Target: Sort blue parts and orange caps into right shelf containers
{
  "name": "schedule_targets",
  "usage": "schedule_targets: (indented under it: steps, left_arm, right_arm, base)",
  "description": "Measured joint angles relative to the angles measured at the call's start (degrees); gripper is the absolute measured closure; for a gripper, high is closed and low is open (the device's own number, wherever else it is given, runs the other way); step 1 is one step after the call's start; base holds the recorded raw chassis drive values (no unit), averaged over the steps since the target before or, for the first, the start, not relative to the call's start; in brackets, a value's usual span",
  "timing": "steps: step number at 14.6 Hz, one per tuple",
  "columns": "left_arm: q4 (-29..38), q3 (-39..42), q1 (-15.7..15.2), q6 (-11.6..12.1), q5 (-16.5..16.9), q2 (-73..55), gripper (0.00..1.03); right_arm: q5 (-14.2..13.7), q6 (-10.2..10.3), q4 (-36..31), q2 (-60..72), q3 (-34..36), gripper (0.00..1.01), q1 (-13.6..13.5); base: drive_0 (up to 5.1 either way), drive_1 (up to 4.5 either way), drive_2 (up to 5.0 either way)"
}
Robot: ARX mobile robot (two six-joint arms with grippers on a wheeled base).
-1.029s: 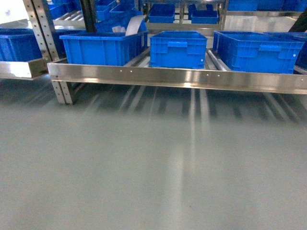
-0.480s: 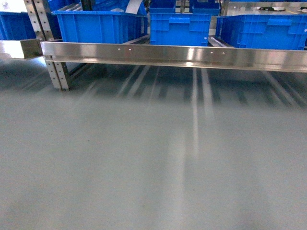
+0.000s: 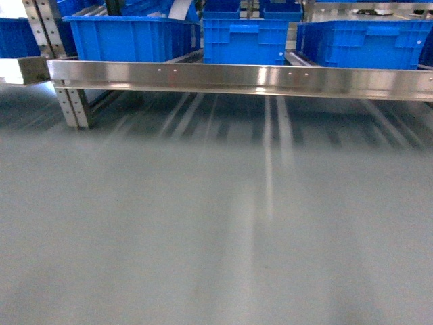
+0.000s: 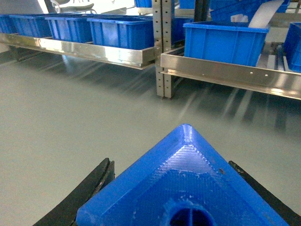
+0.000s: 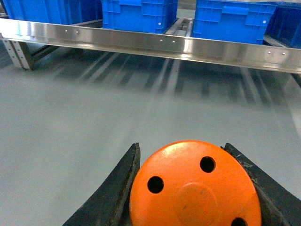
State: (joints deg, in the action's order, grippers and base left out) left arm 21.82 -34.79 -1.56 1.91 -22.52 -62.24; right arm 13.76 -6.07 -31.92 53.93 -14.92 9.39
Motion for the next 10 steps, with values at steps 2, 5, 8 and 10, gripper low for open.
schedule_targets:
  steps: [2,5,8,10]
  left_arm:
    - [0.0,0.0,0.0,0.0,0.1,0.0,0.41]
    - [0.1,0.0,0.3,0.0,0.3,0.2,0.41]
    - [0.1,0.0,0.0,0.0,0.0,0.2,0.41]
    - [0.0,0.0,0.2,0.0,0.2,0.1,0.41]
  right_arm:
    - [0.0,0.0,0.0,0.0,0.0,0.57,0.0]
    - [0.0,0.0,-0.2,-0.1,0.0,0.57,0.0]
    - [0.0,0.0,-0.2,0.0,0.0,0.57,0.0]
    - [0.0,0.0,-0.1,0.0,0.0,0.57,0.0]
  base:
    - [-1.6,-1.60,-1.6]
    - [1.9,2.16,-3.4]
    - [0.7,3.21,-4.3]
    - [0.1,3.88,-3.7]
